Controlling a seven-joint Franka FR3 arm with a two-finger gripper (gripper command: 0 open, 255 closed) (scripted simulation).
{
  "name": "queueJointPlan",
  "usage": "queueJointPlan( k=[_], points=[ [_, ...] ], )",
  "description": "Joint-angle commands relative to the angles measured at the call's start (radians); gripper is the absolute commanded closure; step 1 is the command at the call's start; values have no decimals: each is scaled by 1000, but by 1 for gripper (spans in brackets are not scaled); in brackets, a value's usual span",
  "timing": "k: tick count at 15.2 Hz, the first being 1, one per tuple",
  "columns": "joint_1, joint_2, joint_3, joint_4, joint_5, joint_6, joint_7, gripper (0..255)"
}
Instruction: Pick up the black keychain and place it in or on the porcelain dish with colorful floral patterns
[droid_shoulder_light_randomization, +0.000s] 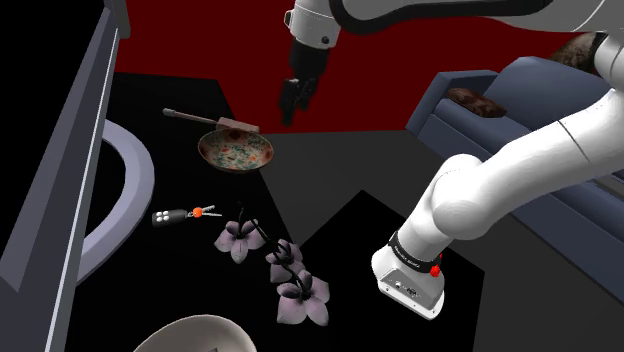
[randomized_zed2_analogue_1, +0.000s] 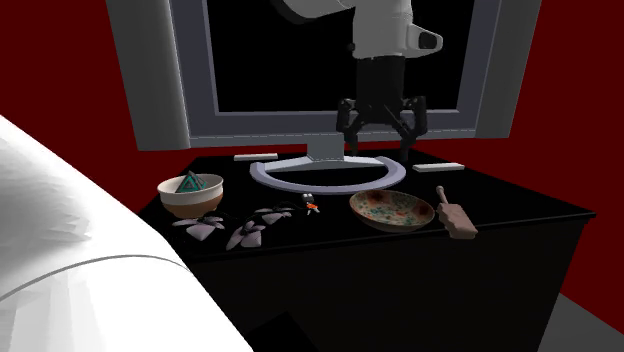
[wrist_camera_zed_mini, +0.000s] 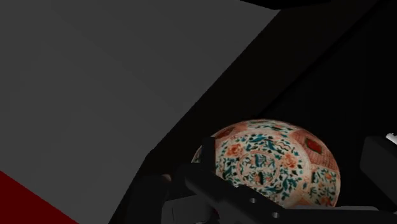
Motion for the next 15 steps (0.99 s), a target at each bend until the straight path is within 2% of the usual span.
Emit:
queueJointPlan(
  k=[1,8,15],
  points=[
    [20,51,24,-3,6,62,-11,0],
    [82,229,105,36,1,218,-41,0],
    [138,416,185,104,-47,349,-52,0]
  ],
)
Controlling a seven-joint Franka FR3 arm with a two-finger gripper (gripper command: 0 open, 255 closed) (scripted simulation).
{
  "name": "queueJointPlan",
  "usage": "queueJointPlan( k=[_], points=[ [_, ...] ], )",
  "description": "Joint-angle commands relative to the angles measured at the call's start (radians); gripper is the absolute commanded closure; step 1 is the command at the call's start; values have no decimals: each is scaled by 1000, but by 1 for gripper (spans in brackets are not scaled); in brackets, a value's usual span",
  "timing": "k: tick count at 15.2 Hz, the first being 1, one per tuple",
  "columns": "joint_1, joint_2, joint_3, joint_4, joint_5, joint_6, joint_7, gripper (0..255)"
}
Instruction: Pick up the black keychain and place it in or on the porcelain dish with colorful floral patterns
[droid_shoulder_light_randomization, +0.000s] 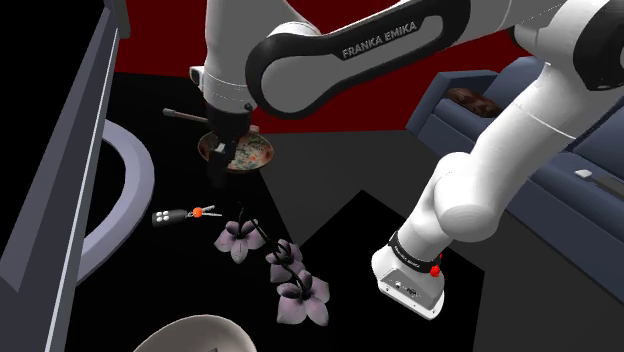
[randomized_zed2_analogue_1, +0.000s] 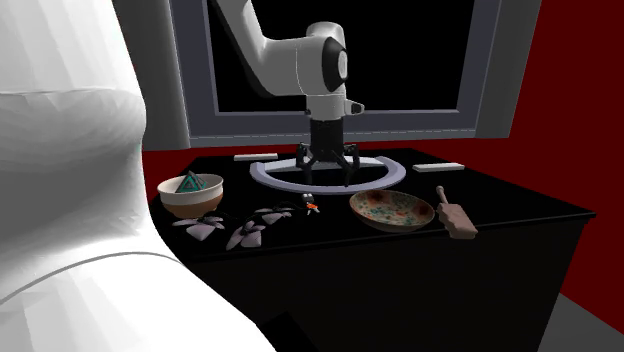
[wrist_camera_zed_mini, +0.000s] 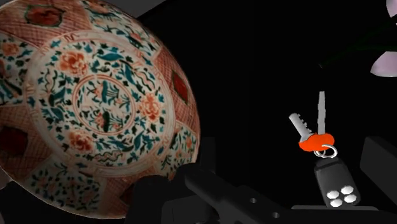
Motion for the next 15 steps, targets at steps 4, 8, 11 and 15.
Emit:
queueJointPlan(
  k=[4,8,11,15],
  points=[
    [41,148,51,74,-64,77,4,0],
    [49,192,55,70,-91,122,18,0],
    [51,221,52,59,-110,159,31,0],
    [53,237,50,54,-121,178,39,0]
  ],
)
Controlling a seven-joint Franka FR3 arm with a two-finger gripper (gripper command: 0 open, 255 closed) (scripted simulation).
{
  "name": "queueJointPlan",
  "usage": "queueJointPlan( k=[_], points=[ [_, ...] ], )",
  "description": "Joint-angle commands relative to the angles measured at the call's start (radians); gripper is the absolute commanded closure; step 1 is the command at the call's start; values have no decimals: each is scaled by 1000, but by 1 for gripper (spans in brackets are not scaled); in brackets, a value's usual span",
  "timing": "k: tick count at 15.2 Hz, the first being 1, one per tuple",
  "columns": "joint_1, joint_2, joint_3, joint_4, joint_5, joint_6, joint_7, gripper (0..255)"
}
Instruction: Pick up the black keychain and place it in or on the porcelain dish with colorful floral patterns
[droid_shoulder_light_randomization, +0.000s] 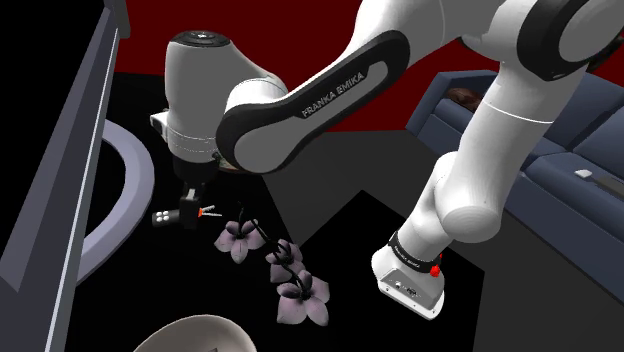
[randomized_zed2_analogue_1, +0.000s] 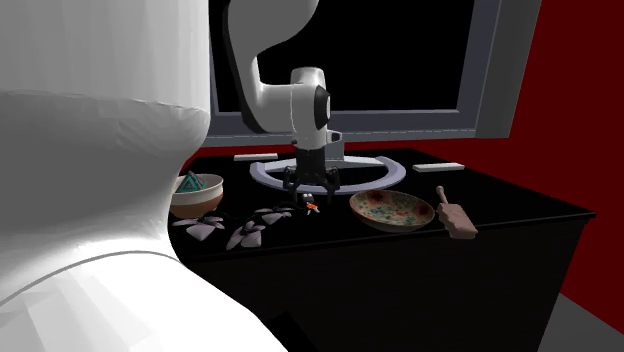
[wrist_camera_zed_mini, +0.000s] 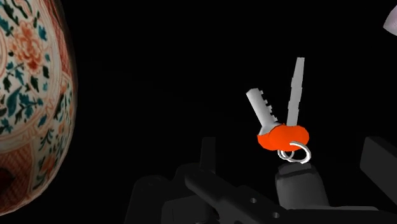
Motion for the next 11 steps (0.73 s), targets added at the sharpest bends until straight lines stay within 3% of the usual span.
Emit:
queueJointPlan(
  k=[1,5,6,11],
  points=[
    [0,1,0,-2,-1,3,1,0],
    [0,1,0,-1,-1,3,1,0],
    [0,1,0,-1,-1,3,1,255],
    [0,3,0,0,-2,3,1,255]
  ],
)
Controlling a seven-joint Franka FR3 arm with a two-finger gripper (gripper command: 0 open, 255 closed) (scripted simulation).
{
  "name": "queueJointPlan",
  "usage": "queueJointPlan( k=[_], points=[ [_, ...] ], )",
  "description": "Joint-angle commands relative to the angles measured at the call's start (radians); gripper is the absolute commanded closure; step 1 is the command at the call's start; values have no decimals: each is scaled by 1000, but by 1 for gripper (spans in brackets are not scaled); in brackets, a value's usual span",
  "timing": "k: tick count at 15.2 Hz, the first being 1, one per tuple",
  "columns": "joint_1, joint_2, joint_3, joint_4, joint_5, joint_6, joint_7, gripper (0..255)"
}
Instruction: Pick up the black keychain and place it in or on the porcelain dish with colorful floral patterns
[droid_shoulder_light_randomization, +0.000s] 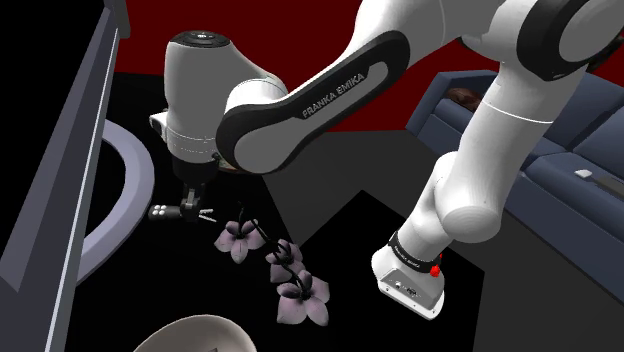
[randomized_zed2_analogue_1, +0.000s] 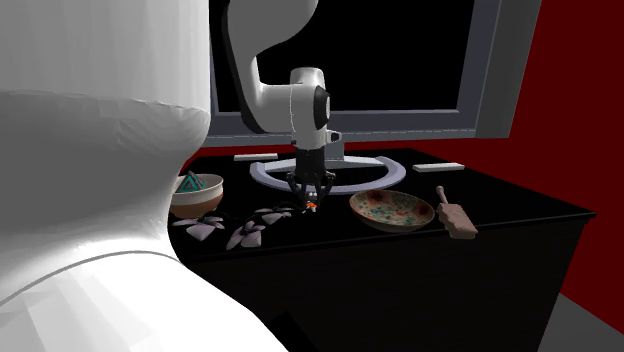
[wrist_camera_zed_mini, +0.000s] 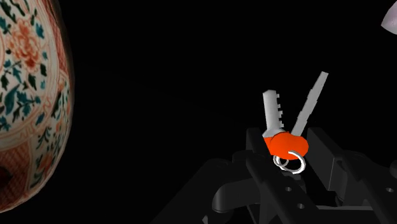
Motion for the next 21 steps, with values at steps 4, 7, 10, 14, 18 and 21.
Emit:
queueJointPlan(
  k=[4,7,10,14,18,21],
  points=[
    [-1,0,-1,-2,0,1,-1,255],
    [-4,-27,2,11,19,-37,-14,255],
    [-6,-52,4,27,36,-75,-26,255],
    [-8,-82,5,51,55,-126,-40,255],
    [-9,-109,5,78,70,-177,-52,255],
    [-10,-127,4,101,80,-216,-60,255]
  ],
)
